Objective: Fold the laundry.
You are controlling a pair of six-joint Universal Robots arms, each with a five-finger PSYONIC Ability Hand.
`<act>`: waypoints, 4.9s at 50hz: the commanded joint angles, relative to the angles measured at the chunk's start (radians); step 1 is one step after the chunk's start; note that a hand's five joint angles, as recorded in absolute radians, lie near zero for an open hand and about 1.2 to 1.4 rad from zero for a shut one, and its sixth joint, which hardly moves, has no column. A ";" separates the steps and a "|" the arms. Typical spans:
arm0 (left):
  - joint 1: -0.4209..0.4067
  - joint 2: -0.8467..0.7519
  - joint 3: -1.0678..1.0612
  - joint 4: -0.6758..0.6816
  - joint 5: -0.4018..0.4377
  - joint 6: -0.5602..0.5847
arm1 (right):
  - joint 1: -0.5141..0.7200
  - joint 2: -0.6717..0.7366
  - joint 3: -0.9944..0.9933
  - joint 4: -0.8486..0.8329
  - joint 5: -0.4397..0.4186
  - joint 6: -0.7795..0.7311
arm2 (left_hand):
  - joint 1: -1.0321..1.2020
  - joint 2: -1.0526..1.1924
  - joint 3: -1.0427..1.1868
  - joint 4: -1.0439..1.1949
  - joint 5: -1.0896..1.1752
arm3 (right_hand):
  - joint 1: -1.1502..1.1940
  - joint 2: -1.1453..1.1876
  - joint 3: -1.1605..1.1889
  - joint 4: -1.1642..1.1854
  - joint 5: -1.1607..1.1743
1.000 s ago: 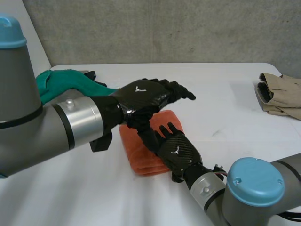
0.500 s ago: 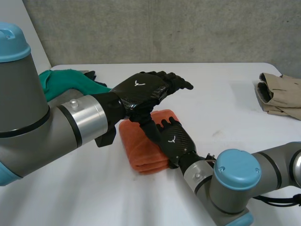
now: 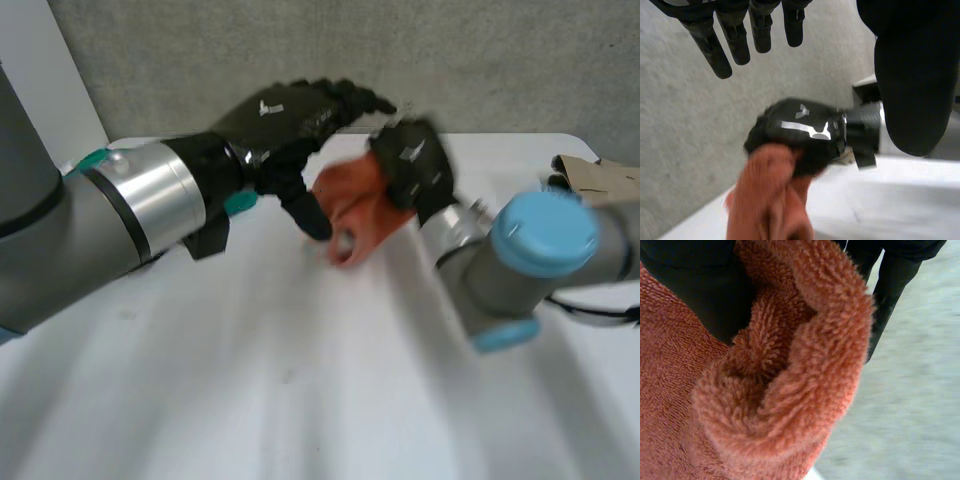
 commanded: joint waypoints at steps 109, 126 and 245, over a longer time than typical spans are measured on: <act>0.360 -0.429 0.356 0.433 -0.431 0.251 | -0.328 -0.223 0.400 -0.071 -0.199 -0.164 | 1.206 1.188 1.181 1.190 1.172 | -0.844 -0.980 -0.988 -1.024 -0.929; -0.060 -0.126 0.052 0.484 -0.366 0.153 | -0.377 -0.337 0.438 -0.065 -0.189 -0.083 | 1.206 1.188 1.181 1.190 1.172 | -0.844 -0.980 -0.988 -1.024 -0.929; 0.005 -0.161 -0.045 0.473 -0.398 0.369 | -0.094 -0.095 -0.136 0.373 0.091 0.445 | 1.206 1.188 1.181 1.190 1.172 | 0.377 0.242 0.234 0.198 0.293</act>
